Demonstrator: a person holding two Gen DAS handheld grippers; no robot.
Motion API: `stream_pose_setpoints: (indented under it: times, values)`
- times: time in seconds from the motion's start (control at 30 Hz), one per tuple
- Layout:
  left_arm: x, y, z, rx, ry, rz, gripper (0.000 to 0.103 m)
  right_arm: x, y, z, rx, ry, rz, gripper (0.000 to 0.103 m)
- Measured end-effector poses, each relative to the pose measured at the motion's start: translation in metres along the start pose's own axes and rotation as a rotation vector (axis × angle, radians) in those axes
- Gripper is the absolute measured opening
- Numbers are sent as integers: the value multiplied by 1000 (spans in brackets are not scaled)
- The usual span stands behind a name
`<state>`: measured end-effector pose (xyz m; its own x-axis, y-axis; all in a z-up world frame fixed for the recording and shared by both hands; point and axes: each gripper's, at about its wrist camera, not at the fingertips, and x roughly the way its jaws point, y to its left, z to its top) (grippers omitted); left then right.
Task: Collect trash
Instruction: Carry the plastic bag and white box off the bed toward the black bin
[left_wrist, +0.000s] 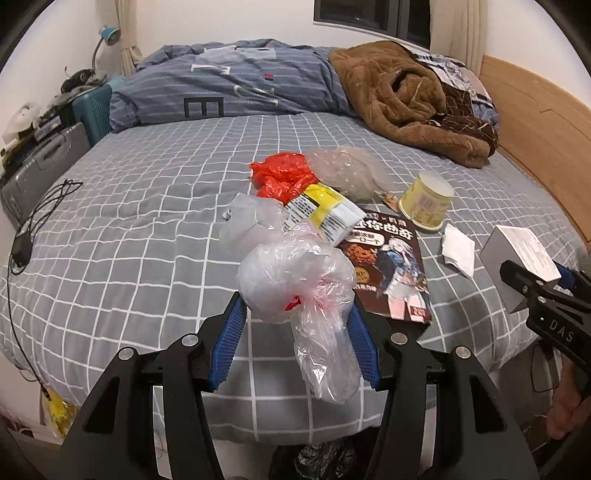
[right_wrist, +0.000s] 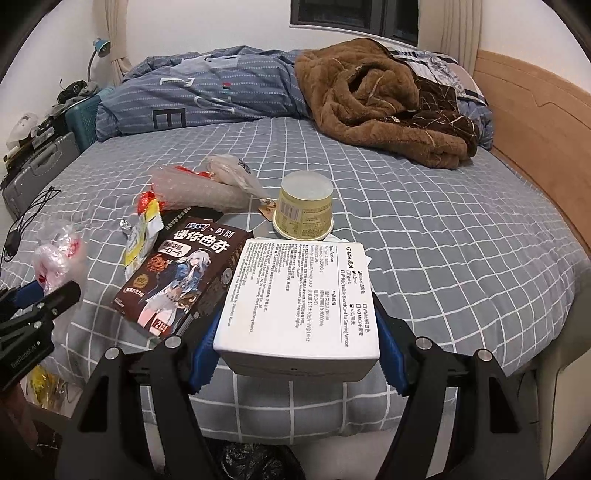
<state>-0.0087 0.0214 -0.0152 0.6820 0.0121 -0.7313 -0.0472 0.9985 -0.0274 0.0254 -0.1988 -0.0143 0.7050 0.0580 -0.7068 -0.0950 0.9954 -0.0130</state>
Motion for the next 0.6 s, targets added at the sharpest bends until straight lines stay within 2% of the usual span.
stream_pose_setpoints:
  times: [0.6]
  values:
    - [-35,-12,-34,-6,24,-7,53,-37,19,-21,-13,-25,45,68]
